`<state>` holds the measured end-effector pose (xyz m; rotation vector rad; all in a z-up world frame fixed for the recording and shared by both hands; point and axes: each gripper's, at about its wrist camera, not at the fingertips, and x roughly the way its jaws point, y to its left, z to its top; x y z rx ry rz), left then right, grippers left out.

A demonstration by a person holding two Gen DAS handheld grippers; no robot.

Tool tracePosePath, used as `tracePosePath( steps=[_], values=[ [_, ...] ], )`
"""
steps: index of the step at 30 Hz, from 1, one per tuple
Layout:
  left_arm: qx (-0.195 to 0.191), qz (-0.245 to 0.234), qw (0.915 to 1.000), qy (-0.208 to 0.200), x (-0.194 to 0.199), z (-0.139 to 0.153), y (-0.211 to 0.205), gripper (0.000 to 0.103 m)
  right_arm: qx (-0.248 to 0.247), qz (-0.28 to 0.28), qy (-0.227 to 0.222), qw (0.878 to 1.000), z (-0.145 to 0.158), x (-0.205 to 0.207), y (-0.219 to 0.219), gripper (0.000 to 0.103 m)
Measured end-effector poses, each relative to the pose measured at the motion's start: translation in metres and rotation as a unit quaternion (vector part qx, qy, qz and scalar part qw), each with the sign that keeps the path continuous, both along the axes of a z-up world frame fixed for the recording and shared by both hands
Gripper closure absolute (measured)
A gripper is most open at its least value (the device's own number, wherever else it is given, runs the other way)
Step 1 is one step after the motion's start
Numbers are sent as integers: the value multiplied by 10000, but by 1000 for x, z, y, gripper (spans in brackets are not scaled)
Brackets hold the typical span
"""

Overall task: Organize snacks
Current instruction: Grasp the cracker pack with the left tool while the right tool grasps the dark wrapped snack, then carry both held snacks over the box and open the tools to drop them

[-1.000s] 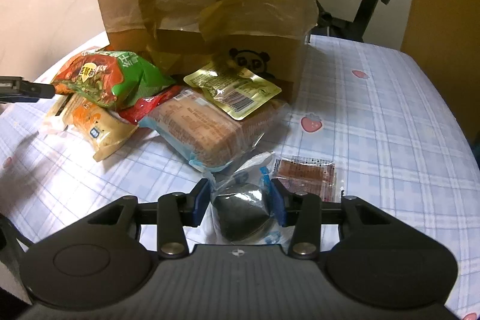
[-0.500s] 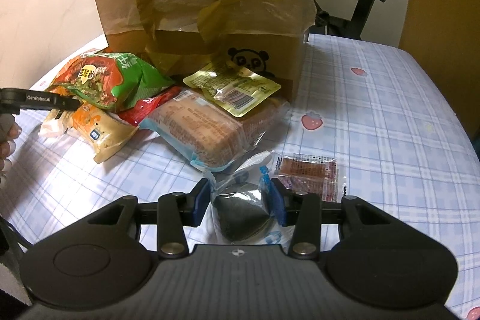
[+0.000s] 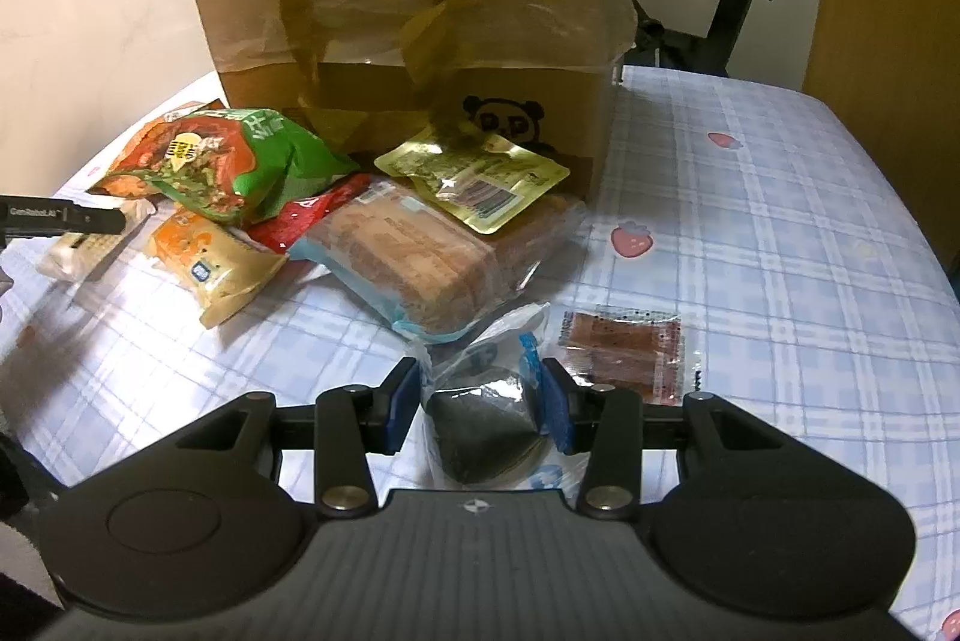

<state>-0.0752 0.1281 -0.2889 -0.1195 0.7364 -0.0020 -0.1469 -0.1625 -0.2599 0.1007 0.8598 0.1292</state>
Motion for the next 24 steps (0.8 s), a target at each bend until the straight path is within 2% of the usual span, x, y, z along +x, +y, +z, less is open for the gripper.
tracePosePath(
  steps=[24],
  values=[
    [16,-38,9979,-646,-59,34,-5,50,39,-198,-479,9986,29,-20,-10,58]
  ],
)
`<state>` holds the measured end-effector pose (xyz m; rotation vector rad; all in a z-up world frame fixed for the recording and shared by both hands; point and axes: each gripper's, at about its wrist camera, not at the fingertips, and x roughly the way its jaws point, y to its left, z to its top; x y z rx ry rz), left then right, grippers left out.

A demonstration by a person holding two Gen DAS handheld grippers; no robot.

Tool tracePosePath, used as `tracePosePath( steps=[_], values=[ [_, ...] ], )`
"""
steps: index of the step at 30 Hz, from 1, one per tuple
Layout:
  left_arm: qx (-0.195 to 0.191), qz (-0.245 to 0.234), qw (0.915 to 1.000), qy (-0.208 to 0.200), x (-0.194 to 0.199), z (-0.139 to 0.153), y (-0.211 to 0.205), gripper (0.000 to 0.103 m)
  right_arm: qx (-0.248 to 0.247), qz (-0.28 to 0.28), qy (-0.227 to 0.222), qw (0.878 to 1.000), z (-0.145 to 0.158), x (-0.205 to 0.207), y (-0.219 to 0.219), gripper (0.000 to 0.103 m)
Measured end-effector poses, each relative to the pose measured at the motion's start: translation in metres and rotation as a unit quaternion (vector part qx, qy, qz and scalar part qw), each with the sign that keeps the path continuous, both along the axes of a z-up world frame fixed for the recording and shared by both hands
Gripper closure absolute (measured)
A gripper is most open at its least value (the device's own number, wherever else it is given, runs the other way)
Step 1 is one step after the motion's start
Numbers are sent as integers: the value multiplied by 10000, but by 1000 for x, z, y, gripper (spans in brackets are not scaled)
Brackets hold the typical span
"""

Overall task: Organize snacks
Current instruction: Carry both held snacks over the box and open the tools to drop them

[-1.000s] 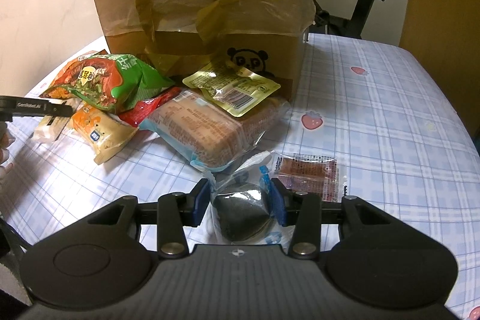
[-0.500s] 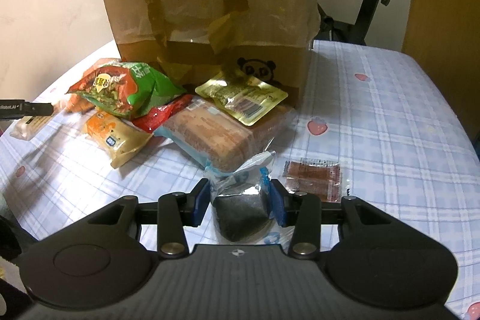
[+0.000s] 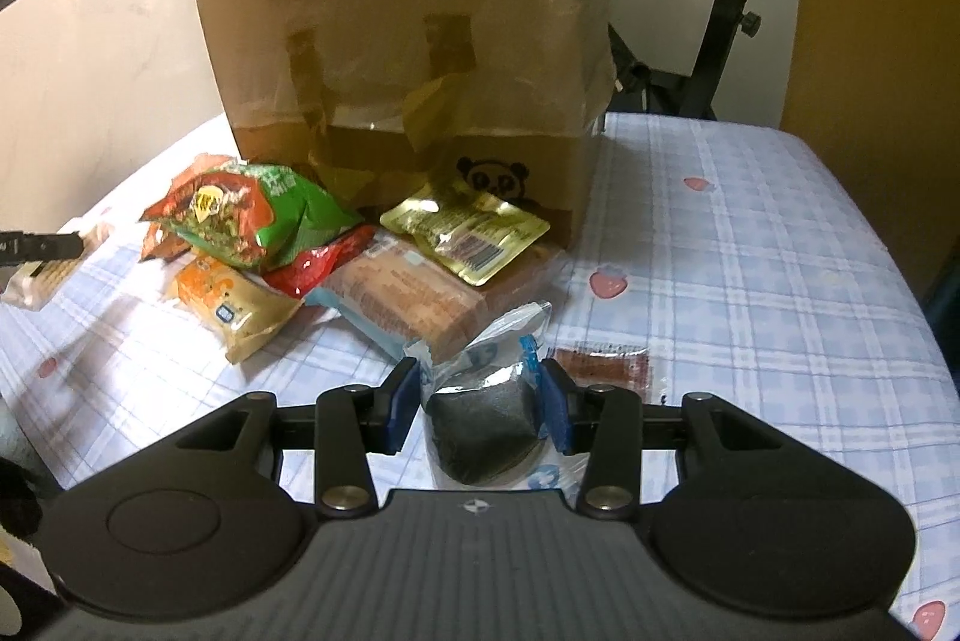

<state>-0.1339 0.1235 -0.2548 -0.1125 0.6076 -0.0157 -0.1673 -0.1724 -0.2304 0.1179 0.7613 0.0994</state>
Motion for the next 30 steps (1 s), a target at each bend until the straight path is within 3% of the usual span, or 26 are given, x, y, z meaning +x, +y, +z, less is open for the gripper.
tracePosePath(
  steps=[9,17,24,30],
  values=[
    [-59,-46,9996,-260,-9,23,-1,50,38,-38,-420,9991,26,2,-6,58],
    [-122,-421,9957,-811,6,69,-18,50,83,98,-1107,9938,73,18,-9,58],
    [-217,-860,9852,-1466,39,122,-45,50,137,328,-1846,9822,132,48,-12,58],
    [-143,-1200,9757,-1828,89,158,-78,50,-220,614,-2333,9702,168,94,1,58]
  ],
)
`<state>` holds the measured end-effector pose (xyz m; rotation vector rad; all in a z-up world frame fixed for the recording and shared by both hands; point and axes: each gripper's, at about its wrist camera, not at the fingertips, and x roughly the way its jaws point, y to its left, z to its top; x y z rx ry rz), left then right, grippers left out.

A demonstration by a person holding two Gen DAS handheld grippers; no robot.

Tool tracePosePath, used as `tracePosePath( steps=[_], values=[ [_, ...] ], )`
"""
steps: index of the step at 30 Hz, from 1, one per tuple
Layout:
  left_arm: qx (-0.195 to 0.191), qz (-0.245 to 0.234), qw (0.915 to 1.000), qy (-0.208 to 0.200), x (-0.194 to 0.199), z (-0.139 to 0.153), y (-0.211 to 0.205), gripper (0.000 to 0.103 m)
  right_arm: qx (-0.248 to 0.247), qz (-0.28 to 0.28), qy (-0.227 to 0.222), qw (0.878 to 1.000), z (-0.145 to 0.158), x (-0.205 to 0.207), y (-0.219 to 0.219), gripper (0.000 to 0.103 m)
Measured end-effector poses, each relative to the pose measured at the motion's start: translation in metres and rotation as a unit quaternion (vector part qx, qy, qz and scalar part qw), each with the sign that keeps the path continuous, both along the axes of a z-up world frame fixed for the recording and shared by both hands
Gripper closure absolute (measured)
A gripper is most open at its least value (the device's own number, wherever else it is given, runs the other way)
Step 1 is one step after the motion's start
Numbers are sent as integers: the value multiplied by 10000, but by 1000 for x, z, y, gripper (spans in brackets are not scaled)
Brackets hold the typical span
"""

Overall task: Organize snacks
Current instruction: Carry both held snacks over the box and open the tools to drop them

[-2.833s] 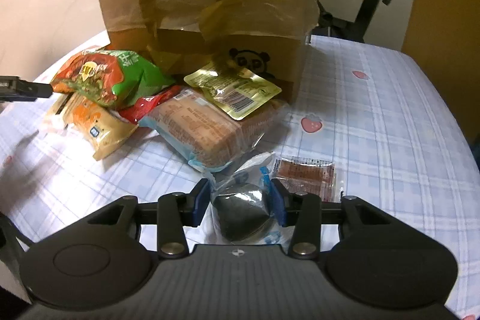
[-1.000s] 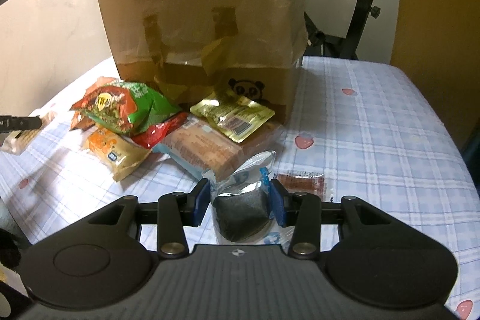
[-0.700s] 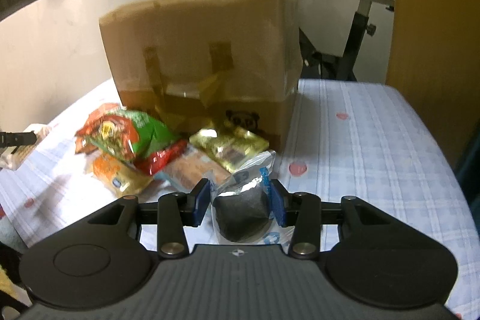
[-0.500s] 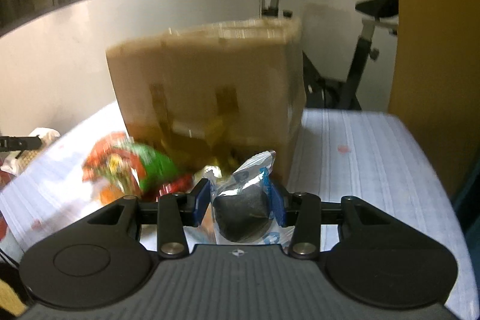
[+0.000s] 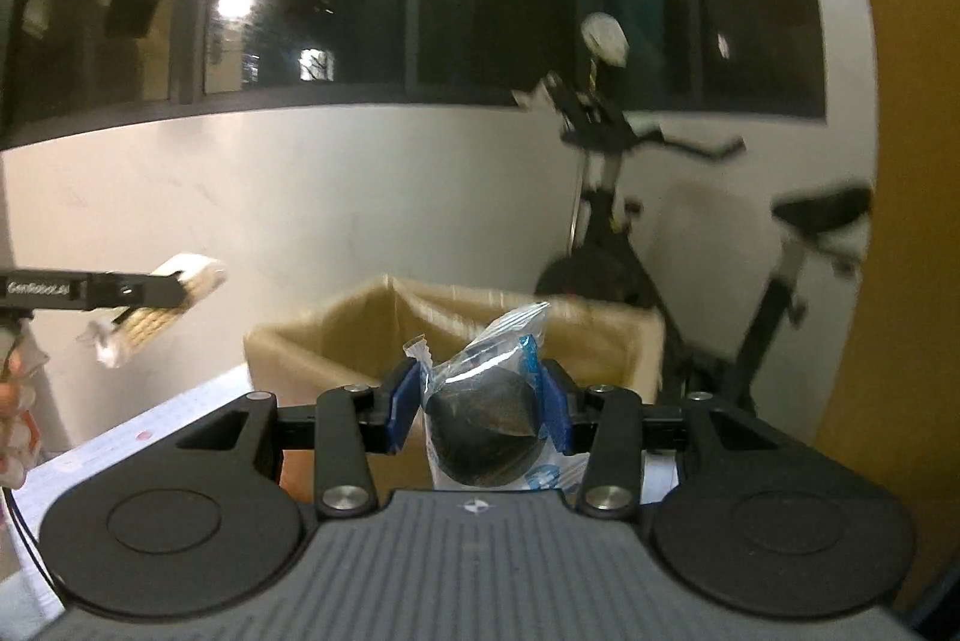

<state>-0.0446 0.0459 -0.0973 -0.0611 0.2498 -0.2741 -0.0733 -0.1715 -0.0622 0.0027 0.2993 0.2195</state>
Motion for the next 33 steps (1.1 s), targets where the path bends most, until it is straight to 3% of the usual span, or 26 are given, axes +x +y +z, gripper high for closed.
tracePosePath(
  steps=[7,12,19,23,28,33],
  values=[
    [87,-93,9999,80,58,6,-32,50,-191,-15,44,9998,-3,66,11,58],
    [372,-25,9989,296,80,-10,-44,50,-165,-105,371,9991,-24,94,11,58],
    [679,-110,9959,595,95,-35,-45,50,235,-459,934,9943,-55,103,-7,58],
    [790,-171,9942,715,99,-44,-41,49,229,-514,1102,9923,-61,100,-10,57],
    [860,-105,9940,670,94,-43,-35,29,169,-560,1171,9914,-63,95,-5,54],
    [898,-73,9939,631,84,-36,-28,28,179,-599,1102,9919,-62,88,-2,45]
  ],
)
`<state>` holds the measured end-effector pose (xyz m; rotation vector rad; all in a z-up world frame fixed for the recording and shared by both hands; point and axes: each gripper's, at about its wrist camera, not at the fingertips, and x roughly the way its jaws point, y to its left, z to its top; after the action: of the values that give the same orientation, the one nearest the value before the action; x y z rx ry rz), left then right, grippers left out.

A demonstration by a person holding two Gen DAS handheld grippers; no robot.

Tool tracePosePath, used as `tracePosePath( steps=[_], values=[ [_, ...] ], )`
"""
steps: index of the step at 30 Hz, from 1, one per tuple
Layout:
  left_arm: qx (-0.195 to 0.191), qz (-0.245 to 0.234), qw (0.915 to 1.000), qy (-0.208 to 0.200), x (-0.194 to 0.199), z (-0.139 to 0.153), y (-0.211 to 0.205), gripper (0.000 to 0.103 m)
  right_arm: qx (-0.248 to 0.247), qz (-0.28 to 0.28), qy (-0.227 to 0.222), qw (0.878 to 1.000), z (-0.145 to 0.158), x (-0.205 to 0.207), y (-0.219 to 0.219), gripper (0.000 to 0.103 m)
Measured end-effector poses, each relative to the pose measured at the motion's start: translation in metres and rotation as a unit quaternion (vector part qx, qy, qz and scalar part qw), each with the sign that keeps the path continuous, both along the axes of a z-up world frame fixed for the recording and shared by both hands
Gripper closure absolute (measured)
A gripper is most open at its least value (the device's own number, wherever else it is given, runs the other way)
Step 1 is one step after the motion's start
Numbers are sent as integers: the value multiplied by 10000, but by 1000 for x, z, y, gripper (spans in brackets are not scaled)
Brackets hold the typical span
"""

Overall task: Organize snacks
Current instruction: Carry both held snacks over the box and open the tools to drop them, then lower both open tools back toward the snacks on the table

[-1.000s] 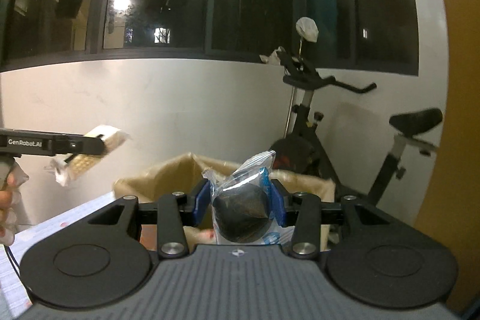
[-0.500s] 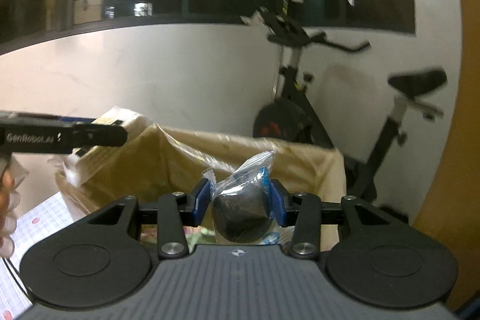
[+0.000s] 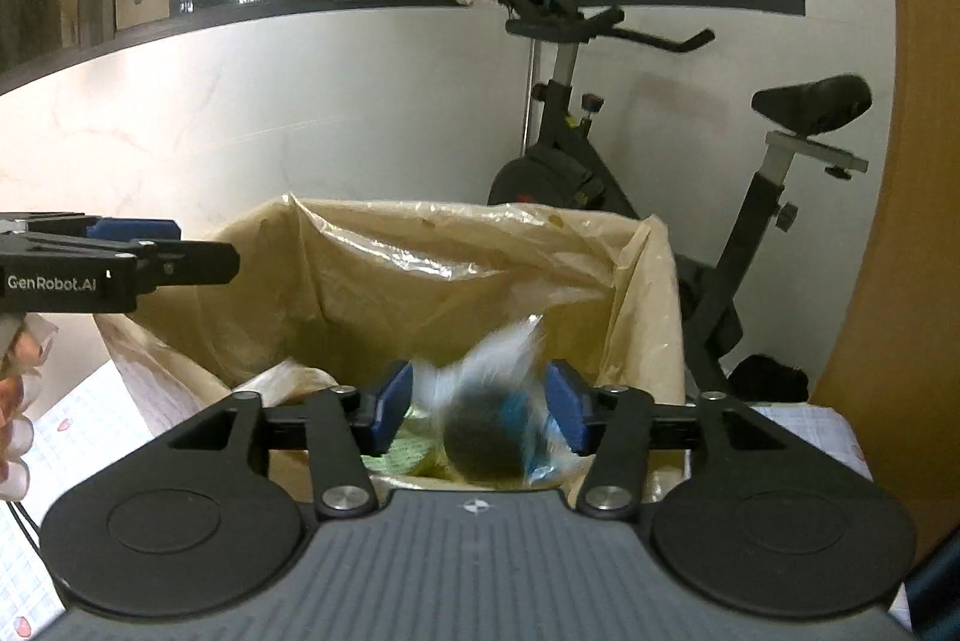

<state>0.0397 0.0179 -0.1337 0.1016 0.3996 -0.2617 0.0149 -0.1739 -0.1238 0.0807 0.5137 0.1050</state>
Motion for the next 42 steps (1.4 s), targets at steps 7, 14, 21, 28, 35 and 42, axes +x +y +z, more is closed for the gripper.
tracePosePath(
  steps=[7,14,21,28,35,42],
  values=[
    [-30,-1,10000,-78,-18,9,16,28,216,-45,-230,9995,12,-22,-4,45],
    [-55,36,9999,-113,-49,11,47,28,415,-98,-416,9982,16,-52,-8,45],
    [-202,269,9994,-21,-77,3,80,28,385,-112,-578,9975,13,-80,-5,45],
    [-226,657,9976,33,-104,-16,99,28,219,12,-545,9983,-7,-99,0,45],
    [-503,935,9943,133,-114,-32,104,28,99,138,-139,9998,-32,-102,7,45],
    [-742,1113,9900,458,-123,-47,111,28,157,-10,-37,9999,-45,-113,1,45]
  ],
)
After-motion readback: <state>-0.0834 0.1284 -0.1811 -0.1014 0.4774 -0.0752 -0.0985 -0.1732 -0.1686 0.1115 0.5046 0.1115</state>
